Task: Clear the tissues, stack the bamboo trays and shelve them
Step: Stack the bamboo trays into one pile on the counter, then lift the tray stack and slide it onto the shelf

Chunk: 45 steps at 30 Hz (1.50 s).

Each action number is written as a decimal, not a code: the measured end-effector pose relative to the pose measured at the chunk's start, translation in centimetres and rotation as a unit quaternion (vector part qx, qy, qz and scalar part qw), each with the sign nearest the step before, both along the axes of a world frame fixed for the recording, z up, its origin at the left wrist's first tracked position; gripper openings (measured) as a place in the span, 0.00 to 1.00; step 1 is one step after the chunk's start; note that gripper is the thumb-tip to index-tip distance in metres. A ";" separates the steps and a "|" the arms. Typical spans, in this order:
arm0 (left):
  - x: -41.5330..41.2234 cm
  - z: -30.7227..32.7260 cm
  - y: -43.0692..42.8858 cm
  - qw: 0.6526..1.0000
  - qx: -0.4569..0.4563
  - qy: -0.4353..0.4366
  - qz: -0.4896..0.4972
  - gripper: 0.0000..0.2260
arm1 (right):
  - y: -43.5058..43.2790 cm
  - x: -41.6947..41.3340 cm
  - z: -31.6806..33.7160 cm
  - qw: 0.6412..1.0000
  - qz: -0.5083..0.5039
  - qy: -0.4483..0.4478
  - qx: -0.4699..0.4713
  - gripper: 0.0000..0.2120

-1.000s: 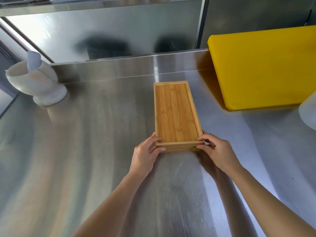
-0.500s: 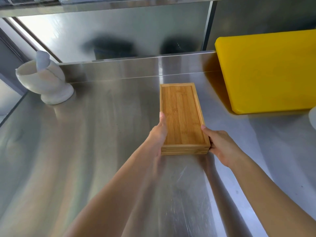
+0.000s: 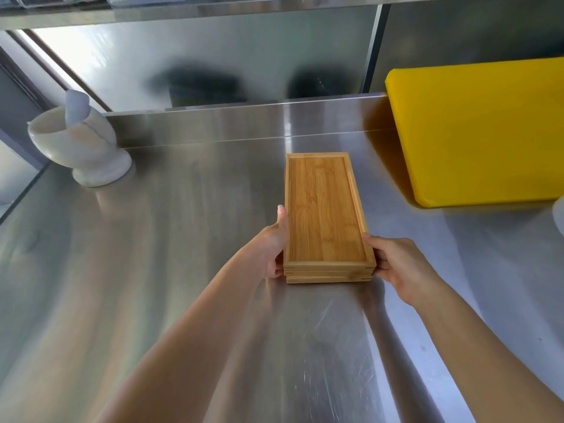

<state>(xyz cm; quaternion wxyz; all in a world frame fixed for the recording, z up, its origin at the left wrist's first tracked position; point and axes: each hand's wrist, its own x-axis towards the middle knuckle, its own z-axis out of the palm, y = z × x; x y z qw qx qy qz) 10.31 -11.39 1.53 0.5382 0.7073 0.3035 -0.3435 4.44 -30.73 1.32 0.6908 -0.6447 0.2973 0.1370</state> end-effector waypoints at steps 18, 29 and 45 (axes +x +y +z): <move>-1.9 -2.1 -0.3 0.997 -0.039 -0.064 -0.006 0.35 | 2.4 -1.0 -0.2 0.999 0.022 -0.023 0.003 0.24; -1.1 2.0 1.2 0.987 -0.031 -0.157 0.024 0.26 | 4.1 0.5 3.3 0.990 0.059 -0.111 -0.071 0.21; 13.8 20.5 4.9 0.936 -0.080 -0.328 0.103 0.20 | 8.4 17.4 19.1 0.952 0.059 -0.294 -0.063 0.09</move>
